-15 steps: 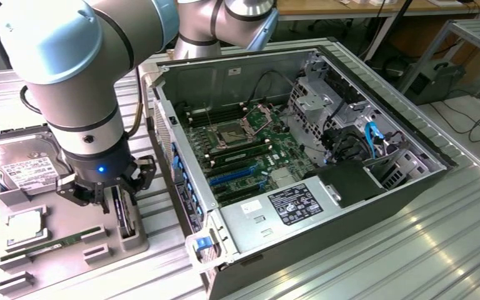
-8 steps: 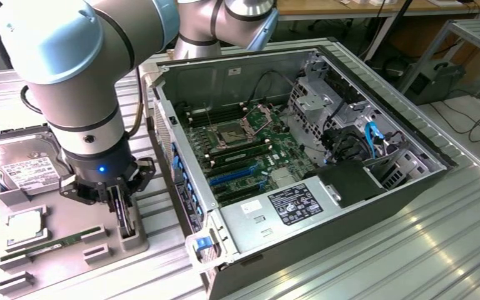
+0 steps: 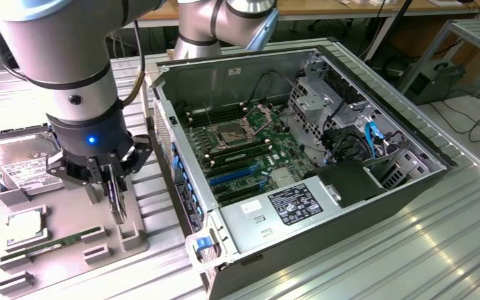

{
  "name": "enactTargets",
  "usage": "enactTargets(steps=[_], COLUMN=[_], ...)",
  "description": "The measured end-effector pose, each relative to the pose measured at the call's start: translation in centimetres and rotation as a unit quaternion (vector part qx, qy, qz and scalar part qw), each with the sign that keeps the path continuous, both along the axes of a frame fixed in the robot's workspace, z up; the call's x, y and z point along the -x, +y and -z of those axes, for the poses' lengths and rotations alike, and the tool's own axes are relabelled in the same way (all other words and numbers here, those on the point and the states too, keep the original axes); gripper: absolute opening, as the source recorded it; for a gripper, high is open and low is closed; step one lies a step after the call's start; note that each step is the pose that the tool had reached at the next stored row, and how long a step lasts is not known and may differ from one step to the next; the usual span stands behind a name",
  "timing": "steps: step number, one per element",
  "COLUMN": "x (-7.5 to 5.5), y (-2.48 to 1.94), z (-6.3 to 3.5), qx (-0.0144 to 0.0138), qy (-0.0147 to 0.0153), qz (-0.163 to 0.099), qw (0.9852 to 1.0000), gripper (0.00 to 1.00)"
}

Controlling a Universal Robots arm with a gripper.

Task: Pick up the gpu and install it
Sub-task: 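Pick up the gpu and move the gpu toward the slot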

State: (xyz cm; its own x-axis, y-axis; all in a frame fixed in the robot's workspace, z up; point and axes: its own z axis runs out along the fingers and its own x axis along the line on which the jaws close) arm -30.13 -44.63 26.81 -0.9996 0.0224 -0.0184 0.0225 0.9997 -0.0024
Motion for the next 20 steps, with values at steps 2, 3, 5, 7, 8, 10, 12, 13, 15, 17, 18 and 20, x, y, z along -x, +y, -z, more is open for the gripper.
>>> enactTargets(steps=[2,3,5,7,8,10,12,13,15,17,18,20], x=[0.0,0.0,0.0,0.0,0.0,0.0,0.0,0.0,0.0,0.0,0.0,0.0], y=[0.00,0.00,0.00,0.00,0.00,0.00,0.00,0.00,0.00,0.00,0.00,0.00], z=[-2.12,-2.32,-2.69,-2.95,-3.08,-3.33,-3.58,-3.70,-3.96,-4.23,-4.39,-4.67], qx=[0.0000,0.0000,0.0001,0.0001,0.0001,0.0000,0.0000,0.0000,0.0000,0.0000,0.0000,0.0001], qy=[0.0000,0.0000,0.0001,0.0000,0.0001,0.0000,0.0000,0.0000,0.0000,0.0001,0.0000,0.0001], qz=[0.000,0.000,0.000,0.000,0.000,0.000,0.000,0.000,0.000,0.000,0.000,0.000], qw=[1.0000,1.0000,1.0000,1.0000,1.0000,1.0000,1.0000,1.0000,1.0000,1.0000,1.0000,1.0000], gripper=[0.28,0.28,0.28,0.28,0.28,0.28,0.28,0.28,0.28,0.28,0.28,0.28])
